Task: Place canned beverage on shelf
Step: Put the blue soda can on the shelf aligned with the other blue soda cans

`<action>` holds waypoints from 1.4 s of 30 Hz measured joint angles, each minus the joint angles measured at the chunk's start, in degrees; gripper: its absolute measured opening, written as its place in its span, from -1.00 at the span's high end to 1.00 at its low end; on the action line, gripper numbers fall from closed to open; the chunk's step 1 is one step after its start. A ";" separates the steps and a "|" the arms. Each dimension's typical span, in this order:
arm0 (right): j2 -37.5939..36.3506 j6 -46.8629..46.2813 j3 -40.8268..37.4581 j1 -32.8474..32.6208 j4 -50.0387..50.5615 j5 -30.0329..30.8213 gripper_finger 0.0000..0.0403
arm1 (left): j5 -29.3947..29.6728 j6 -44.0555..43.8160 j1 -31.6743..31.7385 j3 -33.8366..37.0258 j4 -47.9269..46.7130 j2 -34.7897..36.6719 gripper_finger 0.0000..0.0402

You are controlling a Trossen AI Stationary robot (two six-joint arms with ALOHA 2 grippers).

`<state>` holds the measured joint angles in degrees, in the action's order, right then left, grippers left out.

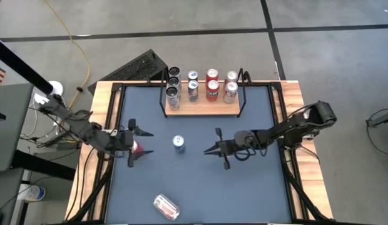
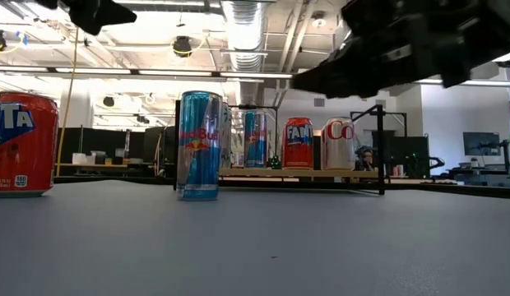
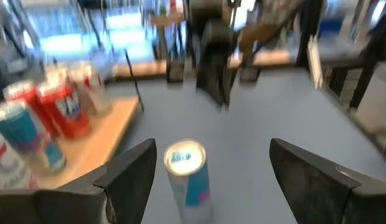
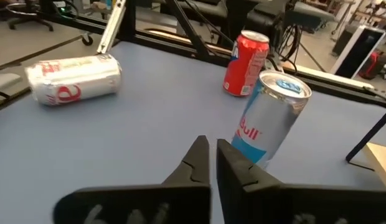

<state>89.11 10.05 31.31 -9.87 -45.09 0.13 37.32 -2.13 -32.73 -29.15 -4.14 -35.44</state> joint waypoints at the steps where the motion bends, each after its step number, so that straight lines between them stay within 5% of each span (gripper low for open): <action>1: 0.93 -0.05 0.62 0.36 0.01 -0.19 0.83 | -0.06 1.92 0.00 2.41 3.65 2.18 -0.50; 6: 4.90 -0.14 3.13 1.04 0.13 -0.29 0.66 | -1.21 8.00 0.00 10.75 12.98 13.17 -0.50; 17: 7.79 -2.11 6.43 1.03 1.76 -0.43 0.35 | 2.61 14.52 0.59 19.88 13.18 35.43 -0.50; 23: 7.62 -2.04 6.45 1.76 2.30 -0.43 0.08 | 5.97 14.07 6.22 20.81 16.06 34.28 -0.50; 34: 7.68 -1.97 6.45 2.93 3.09 -0.43 -0.11 | -13.53 6.06 27.35 21.12 15.36 30.70 -0.50; 42: 7.68 -0.25 6.42 2.42 2.15 -0.40 -0.14 | -14.57 4.57 34.14 19.73 2.91 34.58 -0.50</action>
<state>96.80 9.80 37.73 -7.45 -42.94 -0.27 22.75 2.44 1.41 -9.42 -1.23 -0.86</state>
